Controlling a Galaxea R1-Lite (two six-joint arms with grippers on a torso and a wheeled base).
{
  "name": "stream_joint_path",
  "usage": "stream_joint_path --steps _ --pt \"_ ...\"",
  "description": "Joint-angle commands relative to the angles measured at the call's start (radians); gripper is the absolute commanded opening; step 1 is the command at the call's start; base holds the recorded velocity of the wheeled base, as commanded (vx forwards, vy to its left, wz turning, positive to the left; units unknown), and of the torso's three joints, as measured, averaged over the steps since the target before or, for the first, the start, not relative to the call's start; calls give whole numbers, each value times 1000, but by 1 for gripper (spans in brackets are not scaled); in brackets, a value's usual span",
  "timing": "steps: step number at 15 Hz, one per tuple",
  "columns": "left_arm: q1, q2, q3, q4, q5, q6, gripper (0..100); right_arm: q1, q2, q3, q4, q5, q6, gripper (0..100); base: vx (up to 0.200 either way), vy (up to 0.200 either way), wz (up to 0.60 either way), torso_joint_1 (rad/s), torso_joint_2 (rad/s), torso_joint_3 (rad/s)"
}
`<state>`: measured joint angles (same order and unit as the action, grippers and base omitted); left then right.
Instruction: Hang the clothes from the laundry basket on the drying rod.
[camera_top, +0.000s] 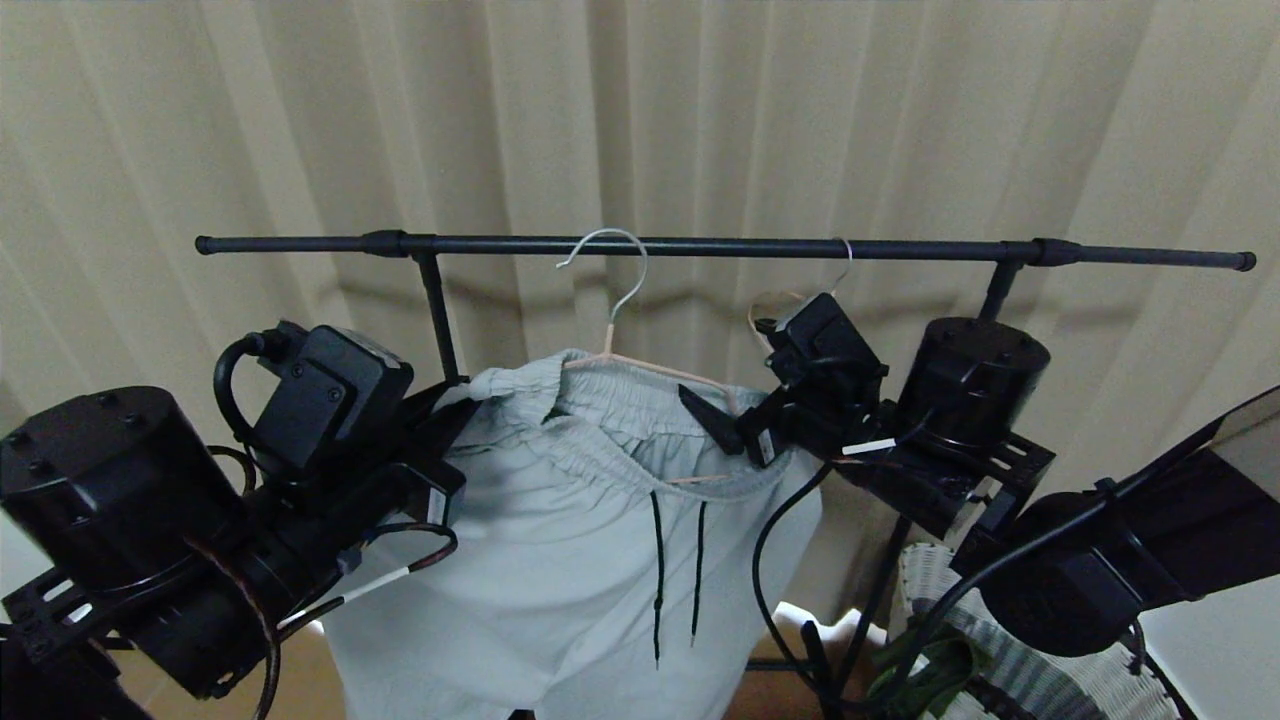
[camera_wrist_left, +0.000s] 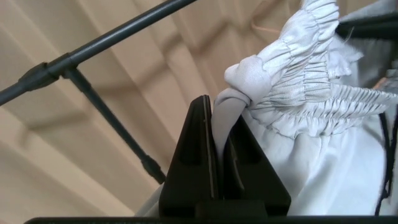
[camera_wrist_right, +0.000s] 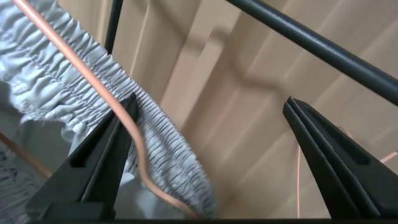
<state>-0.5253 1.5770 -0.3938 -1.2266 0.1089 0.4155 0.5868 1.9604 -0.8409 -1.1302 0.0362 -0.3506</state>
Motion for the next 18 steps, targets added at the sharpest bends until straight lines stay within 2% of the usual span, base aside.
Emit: stream_joint_path --steps 1,5,6,18 --pt "-12 -12 0 -1 -2 -1 0 1 5 2 -2 1 -1 100 0 0 0 0 0 0" --pt "-12 -12 1 -1 -2 0 0 2 0 9 -6 1 -1 100 0 0 0 0 0 0" --pt "-12 -12 0 -1 -2 0 0 11 0 9 -6 1 -1 0 0 0 0 0 0 0" --pt "-7 -11 26 1 -6 2 0 41 -20 26 -10 -1 1 0 0 0 0 0 0 0"
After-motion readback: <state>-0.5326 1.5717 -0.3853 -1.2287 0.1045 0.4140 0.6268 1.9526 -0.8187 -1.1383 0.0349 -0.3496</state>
